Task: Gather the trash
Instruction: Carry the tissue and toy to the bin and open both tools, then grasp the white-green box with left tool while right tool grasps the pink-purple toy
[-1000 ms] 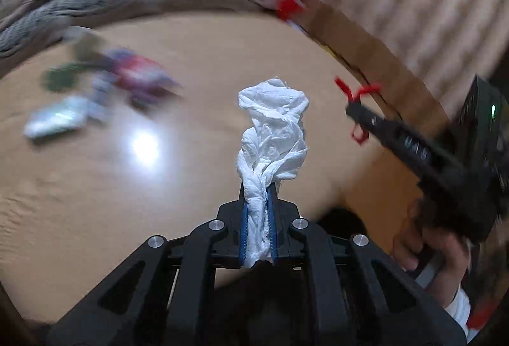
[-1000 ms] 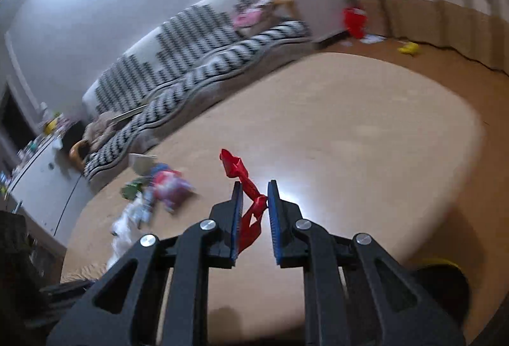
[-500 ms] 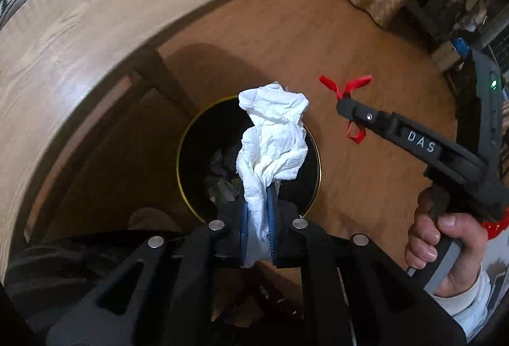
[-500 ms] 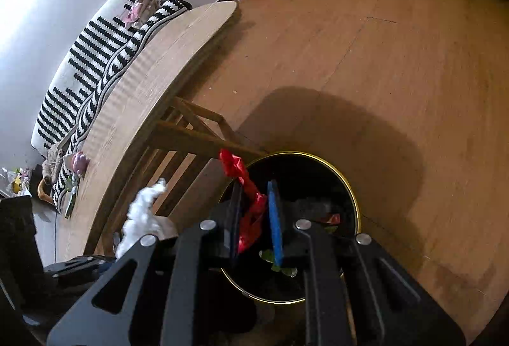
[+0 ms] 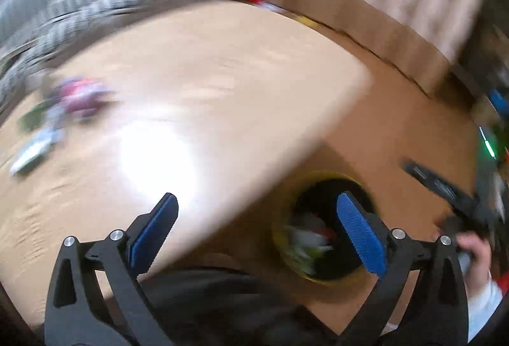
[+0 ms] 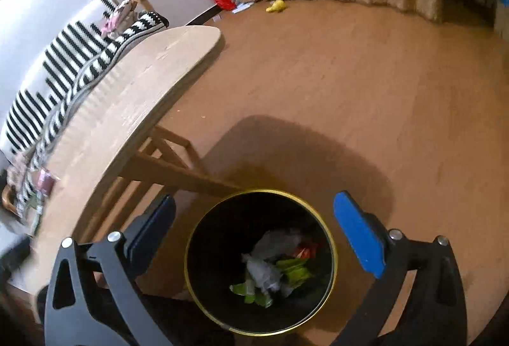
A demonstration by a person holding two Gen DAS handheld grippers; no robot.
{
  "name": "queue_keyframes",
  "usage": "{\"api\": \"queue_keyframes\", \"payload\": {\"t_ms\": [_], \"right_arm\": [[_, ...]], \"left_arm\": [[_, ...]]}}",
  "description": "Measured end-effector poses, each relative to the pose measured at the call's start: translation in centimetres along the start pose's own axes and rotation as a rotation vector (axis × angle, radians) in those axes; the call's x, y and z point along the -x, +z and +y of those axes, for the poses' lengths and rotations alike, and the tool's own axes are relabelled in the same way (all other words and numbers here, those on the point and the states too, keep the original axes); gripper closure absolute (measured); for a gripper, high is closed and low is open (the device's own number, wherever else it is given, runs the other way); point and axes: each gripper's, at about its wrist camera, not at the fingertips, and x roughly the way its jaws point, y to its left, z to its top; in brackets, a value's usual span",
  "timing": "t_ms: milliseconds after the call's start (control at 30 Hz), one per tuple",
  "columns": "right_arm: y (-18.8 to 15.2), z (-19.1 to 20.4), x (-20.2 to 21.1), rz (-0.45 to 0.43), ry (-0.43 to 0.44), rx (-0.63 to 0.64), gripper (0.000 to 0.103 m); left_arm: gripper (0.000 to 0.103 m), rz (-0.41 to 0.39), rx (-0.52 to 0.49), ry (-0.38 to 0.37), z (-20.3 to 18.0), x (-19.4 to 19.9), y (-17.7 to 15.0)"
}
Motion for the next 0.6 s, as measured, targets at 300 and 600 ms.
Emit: {"api": "queue_keyframes", "payload": {"t_ms": [300, 600], "right_arm": [[0.8, 12.2, -0.2, 0.031, 0.173, 0.175, 0.006], [1.9, 29.9, -0.4, 0.031, 0.365, 0.401, 0.006]], "left_arm": [[0.006, -0.009, 0.425, 0.275, 22.8, 1.2, -1.0], [0.006, 0.015, 0.439, 0.248, 27.5, -2.8, 1.0]]}}
